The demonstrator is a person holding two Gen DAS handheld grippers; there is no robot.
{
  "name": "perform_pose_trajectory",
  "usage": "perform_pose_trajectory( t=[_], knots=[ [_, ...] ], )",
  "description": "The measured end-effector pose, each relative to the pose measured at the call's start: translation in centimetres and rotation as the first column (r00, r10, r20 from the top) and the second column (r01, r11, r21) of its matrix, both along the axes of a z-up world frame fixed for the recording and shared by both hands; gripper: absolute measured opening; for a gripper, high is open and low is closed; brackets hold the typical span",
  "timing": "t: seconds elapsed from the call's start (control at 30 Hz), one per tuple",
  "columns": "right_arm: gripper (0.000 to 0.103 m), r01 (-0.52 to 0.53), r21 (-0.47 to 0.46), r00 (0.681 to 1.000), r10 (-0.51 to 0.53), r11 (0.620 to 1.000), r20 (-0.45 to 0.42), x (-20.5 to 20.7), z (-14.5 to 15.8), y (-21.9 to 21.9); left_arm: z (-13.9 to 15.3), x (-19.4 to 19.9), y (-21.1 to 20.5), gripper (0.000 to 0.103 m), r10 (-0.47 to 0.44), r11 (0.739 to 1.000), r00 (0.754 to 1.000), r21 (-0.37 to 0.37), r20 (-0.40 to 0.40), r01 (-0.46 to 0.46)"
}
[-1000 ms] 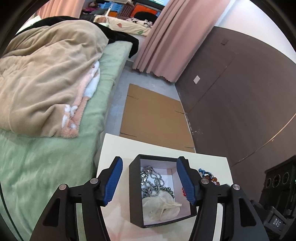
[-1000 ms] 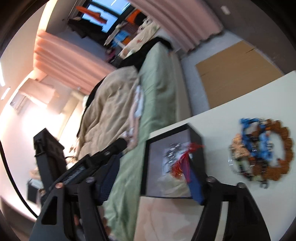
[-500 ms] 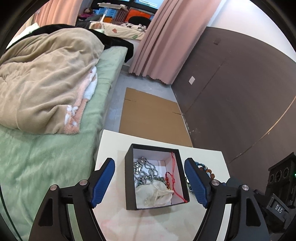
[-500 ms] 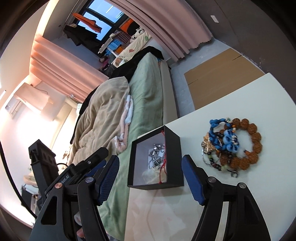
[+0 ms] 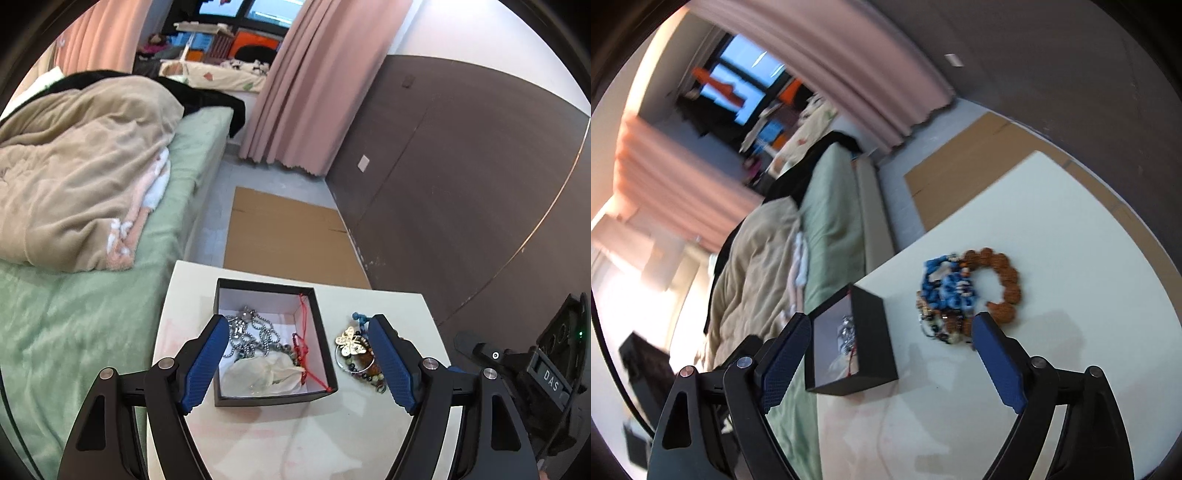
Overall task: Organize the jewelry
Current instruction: 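Grasp the blue cord bracelet from the pile with the left tool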
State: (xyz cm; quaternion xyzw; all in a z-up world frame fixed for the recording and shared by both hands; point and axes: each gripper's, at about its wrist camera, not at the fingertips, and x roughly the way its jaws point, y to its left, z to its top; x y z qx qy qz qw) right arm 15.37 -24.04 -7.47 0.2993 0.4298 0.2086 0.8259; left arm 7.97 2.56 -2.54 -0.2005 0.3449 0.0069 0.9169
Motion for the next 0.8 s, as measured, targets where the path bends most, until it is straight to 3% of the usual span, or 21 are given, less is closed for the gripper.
perform_pose_trajectory(
  t=[0.17, 0.27, 0.43, 0.8],
  knots=[
    [0.089, 0.083, -0.026, 0.997, -0.083, 0.996, -0.008, -0.4, 0.4, -1.5, -0.3, -0.1, -1.7, 0.078, -0.031, 1.000, 0.999, -0.003, -0.013, 0.030],
    [0.089, 0.106, 0.010, 0.994, -0.106, 0.994, -0.010, -0.5, 0.7, -2.9, -0.5, -0.1, -3.0, 0.078, -0.070, 0.998, 0.998, 0.002, -0.004, 0.070],
    [0.095, 0.186, -0.010, 0.982, -0.187, 0.982, -0.026, -0.5, 0.7, -5.6, -1.2, 0.0, -4.9, 0.078, -0.060, 0.998, 0.998, 0.011, -0.014, 0.060],
    [0.095, 0.210, 0.063, 0.976, -0.206, 0.976, -0.068, -0.2, 0.2, -9.6, -0.8, 0.7, -8.8, 0.078, -0.103, 0.995, 0.995, 0.006, -0.002, 0.103]
  ],
)
